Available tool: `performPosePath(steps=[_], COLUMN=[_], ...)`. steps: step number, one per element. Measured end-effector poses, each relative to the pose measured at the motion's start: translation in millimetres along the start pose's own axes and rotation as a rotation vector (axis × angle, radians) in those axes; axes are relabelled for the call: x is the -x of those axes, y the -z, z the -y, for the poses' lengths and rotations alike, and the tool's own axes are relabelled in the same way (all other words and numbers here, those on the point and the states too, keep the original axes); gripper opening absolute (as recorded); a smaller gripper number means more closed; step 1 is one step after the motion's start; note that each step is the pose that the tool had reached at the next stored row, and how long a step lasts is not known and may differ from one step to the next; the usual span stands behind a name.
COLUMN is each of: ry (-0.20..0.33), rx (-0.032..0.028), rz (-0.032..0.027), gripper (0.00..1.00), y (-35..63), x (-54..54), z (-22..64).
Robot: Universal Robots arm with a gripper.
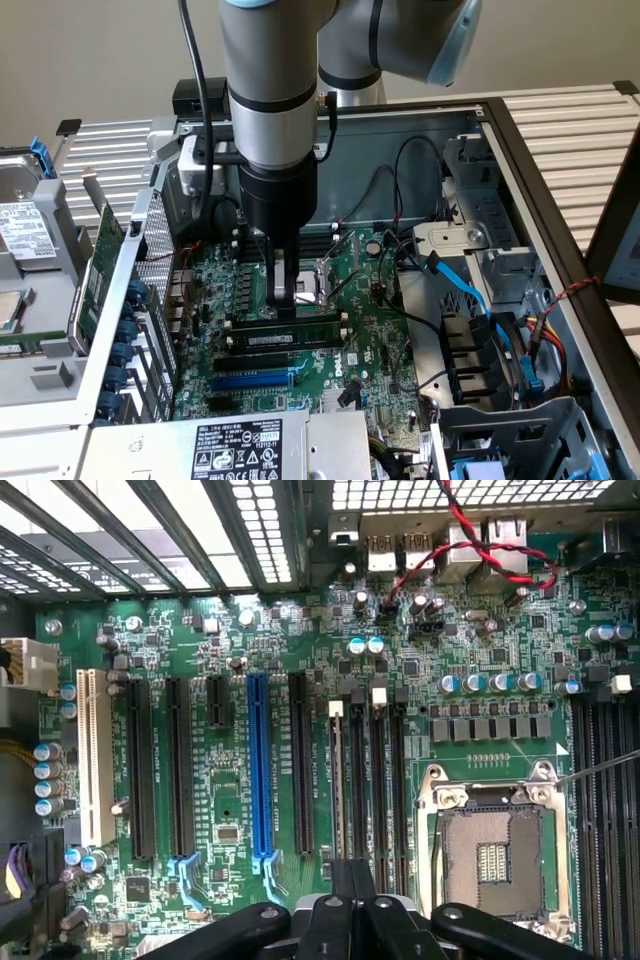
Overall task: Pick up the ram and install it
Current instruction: 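Press down the ram until it locks into place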
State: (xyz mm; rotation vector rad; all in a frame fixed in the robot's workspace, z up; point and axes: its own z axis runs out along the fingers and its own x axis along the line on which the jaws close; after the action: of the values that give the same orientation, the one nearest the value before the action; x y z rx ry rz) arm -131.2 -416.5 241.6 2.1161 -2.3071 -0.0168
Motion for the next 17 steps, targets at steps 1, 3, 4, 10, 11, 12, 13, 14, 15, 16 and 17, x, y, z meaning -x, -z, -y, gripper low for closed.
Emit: performPosePath(steps=[1, 3, 4, 10, 11, 12, 13, 14, 15, 16, 17], ry=[0.000, 0.000, 0.000, 0.000, 0.000, 0.000, 0.000, -0.002, -0.006, -0.015, -0.029], rx=[0.0000, 0.0001, 0.0000, 0.0002, 0.0002, 0.0002, 0.0002, 0.0002, 0.0002, 0.0001, 0.0001], rz=[0.0000, -0.0002, 0.0000, 0.0005, 0.0004, 0.0004, 0.0004, 0.0004, 0.0005, 0.0007, 0.0010], gripper=[0.11, 0.11, 0.11, 0.11, 0.11, 0.11, 0.11, 0.11, 0.11, 0.11, 0.11], y=[1.4, 3.2, 3.5, 5.2, 5.5, 5.8, 6.2, 6.5, 6.7, 6.6, 6.6], x=[0.0, 0.0, 0.0, -0.1, -0.1, -0.1, -0.1, -0.1, -0.1, -0.1, -0.1], z=[0.0, 0.1, 0.1, 0.1, 0.1, 0.1, 0.1, 0.1, 0.1, 0.1, 0.1])
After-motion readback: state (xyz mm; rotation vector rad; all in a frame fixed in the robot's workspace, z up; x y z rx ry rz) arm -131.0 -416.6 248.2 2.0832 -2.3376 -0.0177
